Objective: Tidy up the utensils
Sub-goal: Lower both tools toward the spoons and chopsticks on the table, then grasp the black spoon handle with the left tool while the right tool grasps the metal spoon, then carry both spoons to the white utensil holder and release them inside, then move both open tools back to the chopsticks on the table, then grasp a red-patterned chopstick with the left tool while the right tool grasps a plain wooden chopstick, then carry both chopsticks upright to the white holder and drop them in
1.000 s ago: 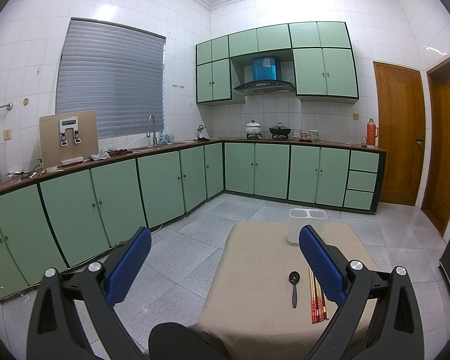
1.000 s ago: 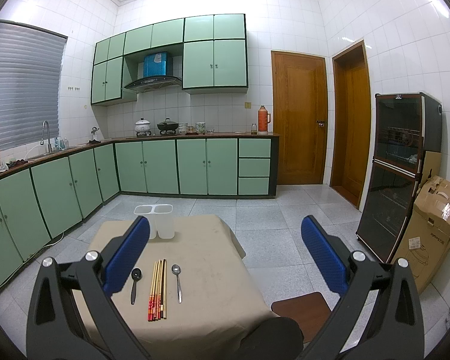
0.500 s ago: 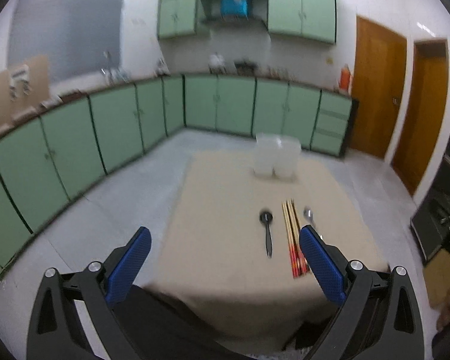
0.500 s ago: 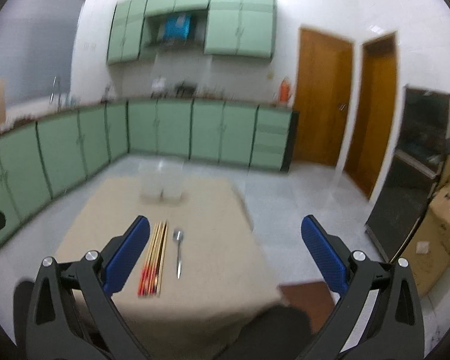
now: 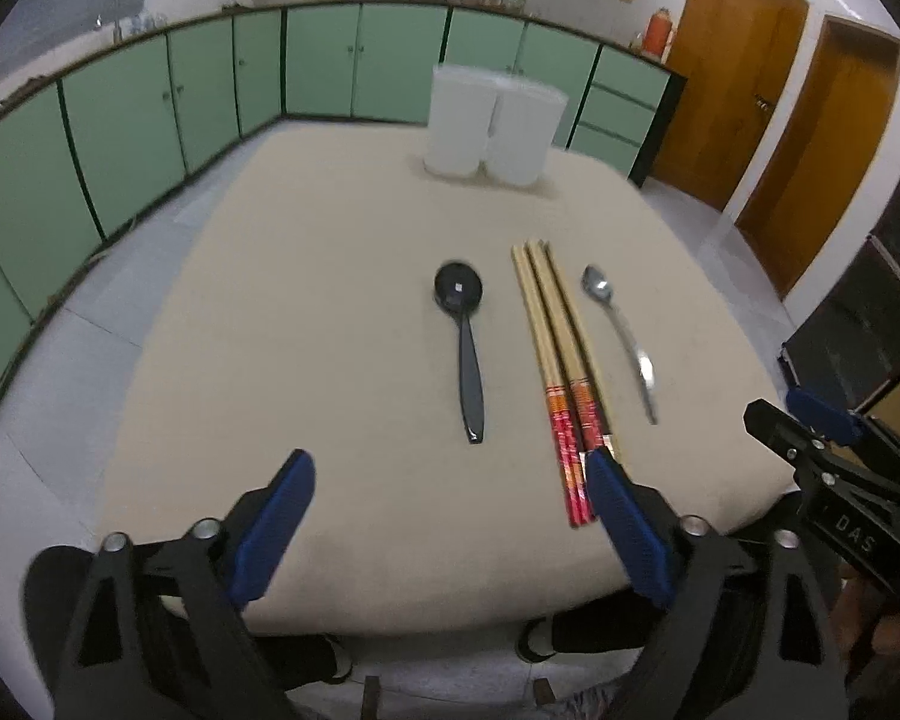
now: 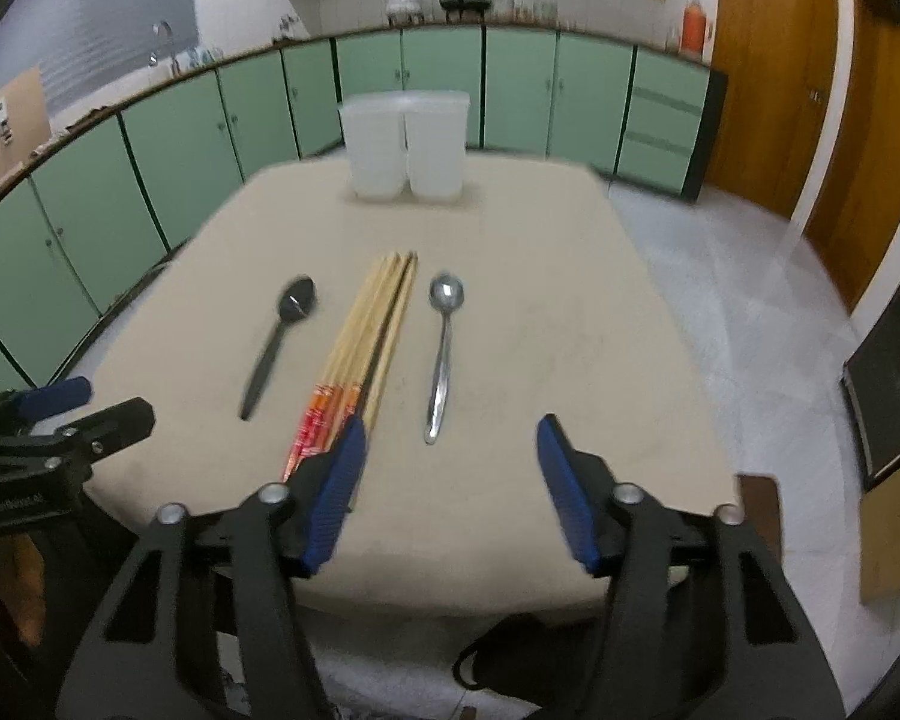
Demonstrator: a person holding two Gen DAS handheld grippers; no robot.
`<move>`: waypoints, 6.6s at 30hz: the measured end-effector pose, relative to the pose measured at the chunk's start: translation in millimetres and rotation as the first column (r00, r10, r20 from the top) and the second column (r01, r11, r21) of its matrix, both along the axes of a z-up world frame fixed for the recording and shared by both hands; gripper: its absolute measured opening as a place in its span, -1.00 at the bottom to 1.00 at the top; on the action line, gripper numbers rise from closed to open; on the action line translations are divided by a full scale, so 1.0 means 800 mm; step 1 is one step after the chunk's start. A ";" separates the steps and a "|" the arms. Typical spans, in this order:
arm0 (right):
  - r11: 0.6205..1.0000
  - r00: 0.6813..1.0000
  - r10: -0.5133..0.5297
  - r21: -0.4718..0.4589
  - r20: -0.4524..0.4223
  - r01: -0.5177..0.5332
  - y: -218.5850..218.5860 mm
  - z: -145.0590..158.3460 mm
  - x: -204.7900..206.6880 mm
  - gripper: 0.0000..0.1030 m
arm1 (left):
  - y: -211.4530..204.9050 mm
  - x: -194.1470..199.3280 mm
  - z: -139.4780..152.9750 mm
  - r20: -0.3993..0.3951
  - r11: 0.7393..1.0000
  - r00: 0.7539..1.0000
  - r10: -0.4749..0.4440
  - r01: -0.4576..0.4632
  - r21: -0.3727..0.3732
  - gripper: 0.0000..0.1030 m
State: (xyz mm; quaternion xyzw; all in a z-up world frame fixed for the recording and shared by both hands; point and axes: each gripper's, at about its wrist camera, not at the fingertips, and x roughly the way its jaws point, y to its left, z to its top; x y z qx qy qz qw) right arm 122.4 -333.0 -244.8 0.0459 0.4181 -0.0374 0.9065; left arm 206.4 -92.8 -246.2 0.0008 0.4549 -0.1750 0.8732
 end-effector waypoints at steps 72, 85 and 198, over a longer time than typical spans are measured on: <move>0.969 0.968 0.221 0.086 0.121 -0.232 -0.041 0.179 0.171 -0.97 | -0.032 0.163 0.167 0.240 0.985 0.957 -0.161 0.170 -0.017 -0.94; 0.982 0.969 0.130 0.104 0.211 -0.154 -0.093 0.220 0.380 -0.97 | -0.114 0.356 0.214 0.401 0.988 0.912 -0.083 0.129 -0.087 -0.94; 0.999 0.972 -0.002 0.034 0.235 -0.006 -0.040 0.040 -0.043 -0.89 | -0.006 -0.005 0.046 0.249 0.999 0.967 -0.044 0.048 -0.012 -0.89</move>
